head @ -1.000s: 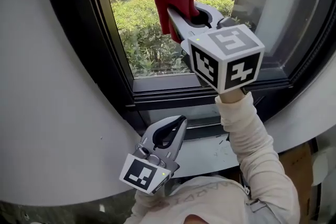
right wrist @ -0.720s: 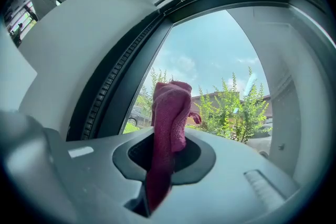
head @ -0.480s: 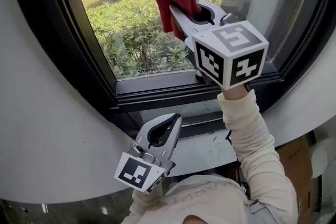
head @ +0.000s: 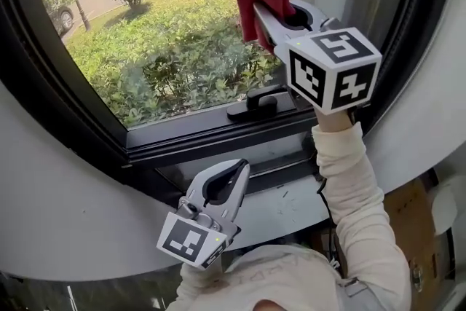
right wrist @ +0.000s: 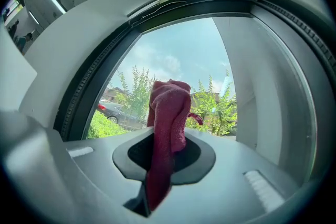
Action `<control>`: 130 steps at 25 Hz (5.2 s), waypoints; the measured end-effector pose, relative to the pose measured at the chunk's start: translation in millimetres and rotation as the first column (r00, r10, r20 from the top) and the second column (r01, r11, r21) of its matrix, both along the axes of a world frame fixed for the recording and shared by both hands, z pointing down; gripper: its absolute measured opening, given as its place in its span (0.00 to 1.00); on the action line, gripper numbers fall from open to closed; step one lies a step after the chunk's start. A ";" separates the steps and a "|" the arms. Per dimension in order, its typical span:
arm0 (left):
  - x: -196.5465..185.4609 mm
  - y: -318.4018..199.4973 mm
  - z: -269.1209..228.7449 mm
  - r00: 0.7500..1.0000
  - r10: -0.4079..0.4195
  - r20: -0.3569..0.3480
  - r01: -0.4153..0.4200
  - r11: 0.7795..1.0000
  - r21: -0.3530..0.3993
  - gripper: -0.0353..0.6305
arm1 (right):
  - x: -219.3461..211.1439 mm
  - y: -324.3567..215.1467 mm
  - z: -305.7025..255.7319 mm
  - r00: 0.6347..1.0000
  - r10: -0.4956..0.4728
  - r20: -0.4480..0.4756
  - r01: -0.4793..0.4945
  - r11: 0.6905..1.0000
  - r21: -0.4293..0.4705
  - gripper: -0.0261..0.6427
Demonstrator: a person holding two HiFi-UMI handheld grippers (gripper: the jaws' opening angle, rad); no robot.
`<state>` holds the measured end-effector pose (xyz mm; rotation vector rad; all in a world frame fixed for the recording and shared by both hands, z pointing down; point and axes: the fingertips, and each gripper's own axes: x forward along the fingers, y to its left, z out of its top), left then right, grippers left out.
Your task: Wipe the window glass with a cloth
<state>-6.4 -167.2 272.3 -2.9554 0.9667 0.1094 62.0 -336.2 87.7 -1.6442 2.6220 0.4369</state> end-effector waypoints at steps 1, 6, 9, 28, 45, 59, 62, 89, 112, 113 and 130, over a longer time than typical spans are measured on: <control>7.4 -0.5 -0.4 1.000 0.005 0.004 -0.005 1.000 0.000 0.05 | 10.6 -0.5 -0.9 1.000 0.007 0.003 -0.007 1.000 0.000 0.13; 41.7 -3.5 -3.8 1.000 0.024 0.015 -0.024 1.000 0.012 0.05 | 60.1 -2.3 -4.2 0.999 0.040 0.013 -0.040 0.999 0.004 0.13; 61.0 -5.1 -3.8 0.999 0.030 0.027 -0.030 1.000 0.008 0.05 | 90.6 -3.3 -5.9 0.998 0.059 0.026 -0.059 0.998 0.006 0.13; 110.1 -6.5 5.3 0.998 0.043 0.048 -0.042 0.999 -0.013 0.05 | 160.8 -4.5 40.3 0.988 0.157 -0.006 -0.157 0.988 0.003 0.13; 45.0 -5.1 10.1 1.000 -0.012 0.020 0.013 0.999 -0.035 0.05 | 69.6 -1.7 52.6 0.993 0.117 -0.027 -0.118 0.993 -0.030 0.13; -60.2 4.1 12.6 0.996 -0.084 -0.016 0.083 0.995 -0.046 0.05 | -74.8 6.0 53.8 0.998 0.027 -0.059 -0.028 0.999 -0.016 0.13; -80.7 6.1 11.0 0.995 -0.092 -0.026 0.091 0.996 -0.025 0.05 | -107.1 7.7 52.1 0.999 -0.001 -0.047 0.000 1.000 -0.009 0.13; -119.5 16.1 15.3 0.986 -0.161 -0.043 0.159 0.985 -0.061 0.05 | -169.2 11.4 89.0 0.995 -0.080 -0.063 0.078 0.996 -0.039 0.14; 8.8 -3.8 15.7 0.999 -0.049 0.013 0.049 0.997 -0.056 0.05 | 6.3 1.0 84.8 0.997 0.043 -0.060 -0.043 0.999 -0.003 0.14; 15.3 -5.1 16.1 0.999 -0.041 0.017 0.042 0.998 -0.054 0.05 | 14.1 0.5 84.9 0.997 0.047 -0.057 -0.047 0.999 -0.002 0.14; 106.8 -15.3 16.4 0.990 0.076 0.120 -0.075 0.997 -0.013 0.05 | 143.1 -5.6 83.9 0.991 0.137 0.007 -0.137 0.991 0.001 0.14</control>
